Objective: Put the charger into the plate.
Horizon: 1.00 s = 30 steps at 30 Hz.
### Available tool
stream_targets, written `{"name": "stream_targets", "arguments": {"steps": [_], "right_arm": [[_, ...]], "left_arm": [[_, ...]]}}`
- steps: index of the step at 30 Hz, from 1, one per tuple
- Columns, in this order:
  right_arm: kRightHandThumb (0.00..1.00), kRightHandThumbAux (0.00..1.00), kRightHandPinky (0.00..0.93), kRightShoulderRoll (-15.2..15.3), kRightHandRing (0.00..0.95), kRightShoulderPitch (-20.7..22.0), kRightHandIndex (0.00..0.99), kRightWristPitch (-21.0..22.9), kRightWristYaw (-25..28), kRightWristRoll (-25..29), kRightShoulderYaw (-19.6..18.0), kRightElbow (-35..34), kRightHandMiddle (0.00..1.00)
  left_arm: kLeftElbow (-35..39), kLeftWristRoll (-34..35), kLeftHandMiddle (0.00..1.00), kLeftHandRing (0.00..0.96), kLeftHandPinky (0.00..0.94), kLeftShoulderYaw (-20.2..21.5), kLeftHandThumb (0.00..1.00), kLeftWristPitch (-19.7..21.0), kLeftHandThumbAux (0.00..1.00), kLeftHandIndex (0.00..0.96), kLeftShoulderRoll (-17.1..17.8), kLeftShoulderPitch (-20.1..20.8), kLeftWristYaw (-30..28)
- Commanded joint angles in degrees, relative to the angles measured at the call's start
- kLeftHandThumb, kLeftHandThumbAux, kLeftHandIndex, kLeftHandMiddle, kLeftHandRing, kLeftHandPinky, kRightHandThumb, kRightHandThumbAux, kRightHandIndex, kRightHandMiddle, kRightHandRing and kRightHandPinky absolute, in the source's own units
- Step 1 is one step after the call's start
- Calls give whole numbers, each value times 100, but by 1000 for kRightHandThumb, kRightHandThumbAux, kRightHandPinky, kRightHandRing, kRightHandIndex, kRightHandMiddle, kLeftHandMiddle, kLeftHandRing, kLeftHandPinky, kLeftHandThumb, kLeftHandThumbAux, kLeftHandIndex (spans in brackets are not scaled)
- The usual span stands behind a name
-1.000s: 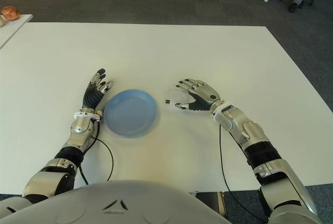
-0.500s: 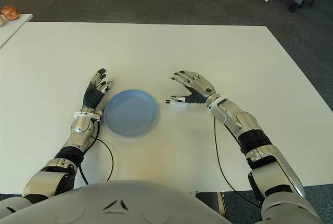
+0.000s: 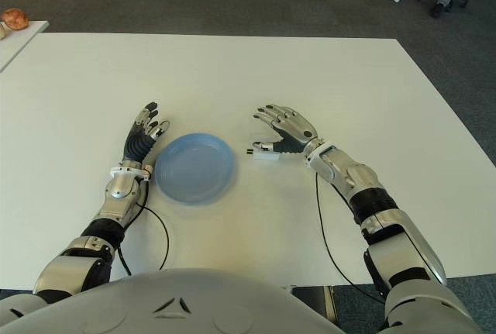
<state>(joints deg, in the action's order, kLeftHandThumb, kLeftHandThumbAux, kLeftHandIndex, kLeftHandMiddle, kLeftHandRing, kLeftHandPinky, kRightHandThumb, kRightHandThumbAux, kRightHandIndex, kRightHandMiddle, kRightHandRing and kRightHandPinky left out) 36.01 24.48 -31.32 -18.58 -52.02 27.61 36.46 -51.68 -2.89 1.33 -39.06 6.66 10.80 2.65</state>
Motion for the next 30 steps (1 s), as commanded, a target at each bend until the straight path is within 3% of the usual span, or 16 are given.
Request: {"name": "stream_targets", "arguments": {"steps": [1,18,30], "right_arm": [[303,94,0,-89,0,195,0,-98,-81,-82,146,302,0],[289,84,0,-104,0,570,0,-597,411,86,394,916,0],[294,94,0,-7,0,901,0,-879,345,-276,762,1424,0]], "left_arm": [[-392,-37,41,41,43,-36,0,131,527,0,-102,-608,-97],[-330,21,44,41,37,-14,0,132,545,0,-109,-641,-195],[-286,82,36,34,25,6,0,165,545,0,-101,-670,-316]]}}
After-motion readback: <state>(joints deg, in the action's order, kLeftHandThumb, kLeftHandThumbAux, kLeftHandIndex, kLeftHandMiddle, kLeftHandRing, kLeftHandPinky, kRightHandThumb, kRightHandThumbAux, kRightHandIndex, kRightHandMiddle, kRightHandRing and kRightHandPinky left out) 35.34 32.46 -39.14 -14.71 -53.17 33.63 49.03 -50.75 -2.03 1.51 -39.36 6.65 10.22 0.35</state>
